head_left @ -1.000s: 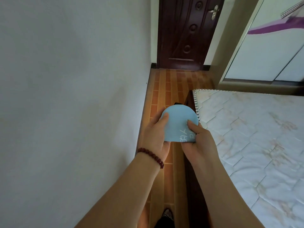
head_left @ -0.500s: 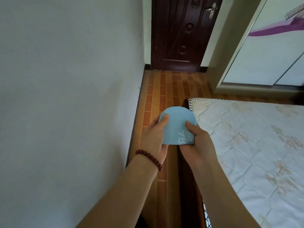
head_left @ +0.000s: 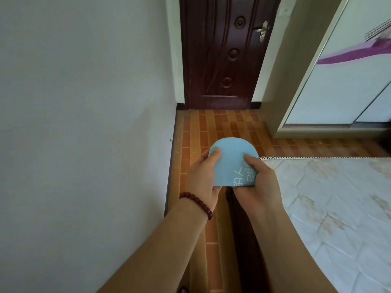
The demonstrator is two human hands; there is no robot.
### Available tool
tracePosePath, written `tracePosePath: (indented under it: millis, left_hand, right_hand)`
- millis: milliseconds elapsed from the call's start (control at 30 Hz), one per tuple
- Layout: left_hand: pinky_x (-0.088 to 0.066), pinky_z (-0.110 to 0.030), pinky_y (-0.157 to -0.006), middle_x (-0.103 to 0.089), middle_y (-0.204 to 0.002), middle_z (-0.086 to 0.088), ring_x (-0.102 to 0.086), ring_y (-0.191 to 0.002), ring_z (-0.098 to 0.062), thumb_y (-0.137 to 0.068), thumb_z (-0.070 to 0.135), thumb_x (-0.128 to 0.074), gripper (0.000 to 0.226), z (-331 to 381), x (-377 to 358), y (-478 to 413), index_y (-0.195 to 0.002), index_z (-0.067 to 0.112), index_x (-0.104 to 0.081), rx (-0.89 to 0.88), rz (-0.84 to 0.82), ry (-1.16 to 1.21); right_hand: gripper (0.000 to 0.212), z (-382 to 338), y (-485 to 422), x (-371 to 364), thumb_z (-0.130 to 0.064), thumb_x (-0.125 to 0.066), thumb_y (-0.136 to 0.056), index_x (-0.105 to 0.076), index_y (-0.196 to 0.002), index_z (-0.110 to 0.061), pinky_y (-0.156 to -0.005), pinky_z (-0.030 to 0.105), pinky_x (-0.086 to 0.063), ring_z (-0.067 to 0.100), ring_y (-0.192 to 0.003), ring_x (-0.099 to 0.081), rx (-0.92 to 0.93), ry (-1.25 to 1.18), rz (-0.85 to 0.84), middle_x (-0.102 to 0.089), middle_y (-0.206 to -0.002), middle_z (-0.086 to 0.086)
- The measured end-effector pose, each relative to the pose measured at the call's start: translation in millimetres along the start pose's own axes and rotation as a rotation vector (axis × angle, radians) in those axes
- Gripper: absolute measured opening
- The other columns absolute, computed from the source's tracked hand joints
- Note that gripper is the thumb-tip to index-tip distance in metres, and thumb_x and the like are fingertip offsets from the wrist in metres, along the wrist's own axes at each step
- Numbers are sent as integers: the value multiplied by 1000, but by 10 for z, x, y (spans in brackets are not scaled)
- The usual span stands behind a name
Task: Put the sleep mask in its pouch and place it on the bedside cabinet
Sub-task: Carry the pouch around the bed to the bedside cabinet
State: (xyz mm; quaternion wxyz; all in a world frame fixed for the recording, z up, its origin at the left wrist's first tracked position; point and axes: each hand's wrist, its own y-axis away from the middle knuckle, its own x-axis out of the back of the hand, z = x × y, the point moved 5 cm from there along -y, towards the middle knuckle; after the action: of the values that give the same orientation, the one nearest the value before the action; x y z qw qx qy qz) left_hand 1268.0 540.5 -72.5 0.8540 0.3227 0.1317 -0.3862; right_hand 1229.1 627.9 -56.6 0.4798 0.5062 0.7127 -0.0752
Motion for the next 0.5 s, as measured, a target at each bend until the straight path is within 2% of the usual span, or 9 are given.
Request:
tracePosePath:
  millis: [133,233,300,400,500]
  left_hand:
    - [-56,-42,-86,-65,-110,-7,-63,-100,-25,-86,29,-62,18,120,-154,-488,-102,23,-60,59,10,-50]
    - [-55,-44,-88,-65,-113,-8,-63,-101,-26,-85,29,-63,26,147,-337,-858,-109,21,-60,116,2,-57]
    - [-55,-44,-86,-64,-111,-9,-62,-100,-27,-84,29,-63,22,181,-485,-1115,-105,22,-59,138,3,-61]
    - [-56,-39,-79,-64,-104,-7,-62,-95,-24,-85,30,-62,9,273,-745,-1545,-90,25,-58,133,-9,-76]
    - [-56,-37,-75,-63,-103,-6,-62,-95,-24,-85,32,-62,9,407,-1052,-1994,-88,26,-57,124,-16,-103]
  right_hand:
    - [10,-98,-492,-54,-5,-55,-87,-59,-97,-6,-51,33,-59,22,-63,-74,-9,-33,42,-76,-71,10]
    - [15,-233,-881,-19,-7,-57,-86,-60,-100,-6,-55,36,-58,24,-70,-74,-17,-19,102,-74,-88,13]
    - [18,-350,-1161,-19,-8,-58,-86,-59,-103,-6,-57,37,-58,26,-77,-72,-17,-13,120,-73,-95,14]
    - [16,-558,-1605,-89,-7,-55,-87,-59,-102,-4,-53,35,-59,26,-69,-75,-5,-45,68,-77,-79,13]
    - [22,-818,-2083,-153,-9,-56,-86,-58,-108,-5,-54,36,-59,25,-69,-75,11,-35,44,-77,-76,11]
